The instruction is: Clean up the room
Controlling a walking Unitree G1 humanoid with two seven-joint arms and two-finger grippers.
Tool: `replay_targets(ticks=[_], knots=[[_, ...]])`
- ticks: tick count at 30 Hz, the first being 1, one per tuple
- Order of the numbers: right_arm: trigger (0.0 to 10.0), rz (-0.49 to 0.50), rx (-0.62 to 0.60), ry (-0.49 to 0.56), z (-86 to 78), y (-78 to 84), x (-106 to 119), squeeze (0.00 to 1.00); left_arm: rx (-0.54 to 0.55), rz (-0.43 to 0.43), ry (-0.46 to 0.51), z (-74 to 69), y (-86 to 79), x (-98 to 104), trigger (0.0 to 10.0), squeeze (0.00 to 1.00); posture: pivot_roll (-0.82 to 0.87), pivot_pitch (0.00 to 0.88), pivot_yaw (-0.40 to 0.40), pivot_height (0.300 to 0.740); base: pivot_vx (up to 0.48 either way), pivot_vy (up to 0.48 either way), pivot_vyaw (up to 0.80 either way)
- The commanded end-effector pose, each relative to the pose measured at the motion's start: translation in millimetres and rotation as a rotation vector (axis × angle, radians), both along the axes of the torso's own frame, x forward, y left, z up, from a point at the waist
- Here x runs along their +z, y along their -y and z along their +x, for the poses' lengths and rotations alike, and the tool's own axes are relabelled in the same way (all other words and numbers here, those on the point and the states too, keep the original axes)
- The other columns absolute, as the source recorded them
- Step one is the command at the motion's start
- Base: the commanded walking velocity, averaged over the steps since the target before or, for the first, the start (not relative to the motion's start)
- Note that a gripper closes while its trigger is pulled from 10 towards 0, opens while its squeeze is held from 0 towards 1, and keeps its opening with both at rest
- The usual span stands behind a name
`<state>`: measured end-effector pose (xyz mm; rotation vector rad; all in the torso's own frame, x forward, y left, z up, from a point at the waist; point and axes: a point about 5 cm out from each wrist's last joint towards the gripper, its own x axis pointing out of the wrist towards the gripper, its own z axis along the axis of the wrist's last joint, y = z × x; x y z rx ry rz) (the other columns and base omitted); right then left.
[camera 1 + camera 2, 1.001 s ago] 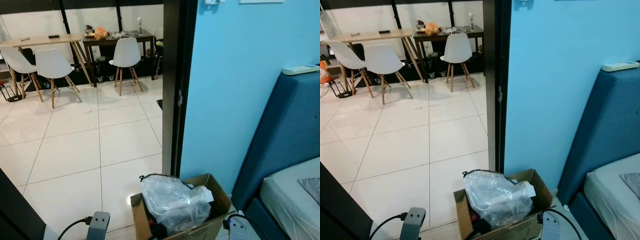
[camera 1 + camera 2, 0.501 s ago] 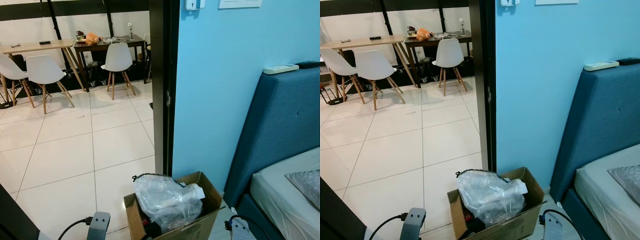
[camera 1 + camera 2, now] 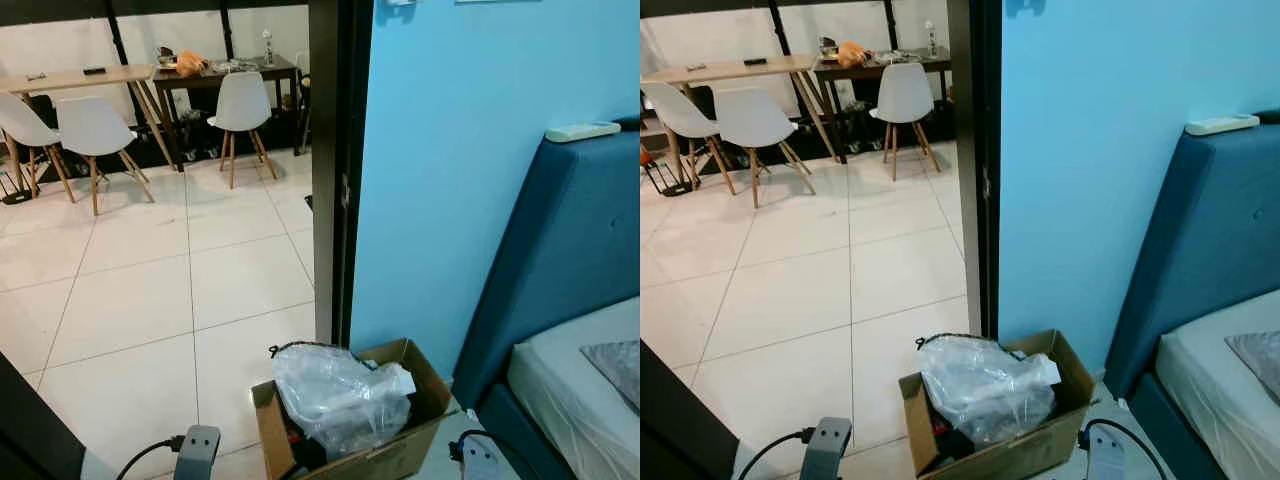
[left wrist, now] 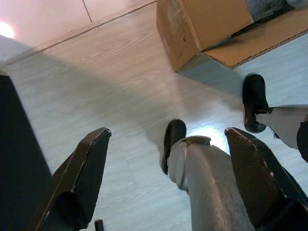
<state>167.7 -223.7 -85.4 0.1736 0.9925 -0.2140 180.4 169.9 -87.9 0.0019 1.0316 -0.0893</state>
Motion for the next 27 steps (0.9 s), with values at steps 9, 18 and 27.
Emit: replay_targets(ticks=[9, 18, 27], knots=[[10.0, 0.001, 0.007, -0.016, -2.4, -2.7, -1.8, 0.00, 0.010, -0.011, -0.007, -2.1, -0.2, -1.0, 10.0, 0.00, 0.06, 0.019, -0.032, 0.722, -0.320, 0.000, 0.00], [10.0, 0.002, 0.007, -0.020, -3.4, -2.7, -2.2, 0.00, 0.008, -0.016, -0.006, -2.3, 0.0, -1.0, 10.0, 0.00, 0.06, 0.026, -0.031, 0.722, 0.000, 0.000, 0.00], [10.0, -0.002, 0.010, -0.026, -5.2, -1.8, -2.8, 0.00, 0.004, -0.018, -0.008, -3.5, 0.7, -1.5, 10.0, 0.00, 0.05, 0.031, -0.033, 0.722, 0.000, 0.000, 0.00]])
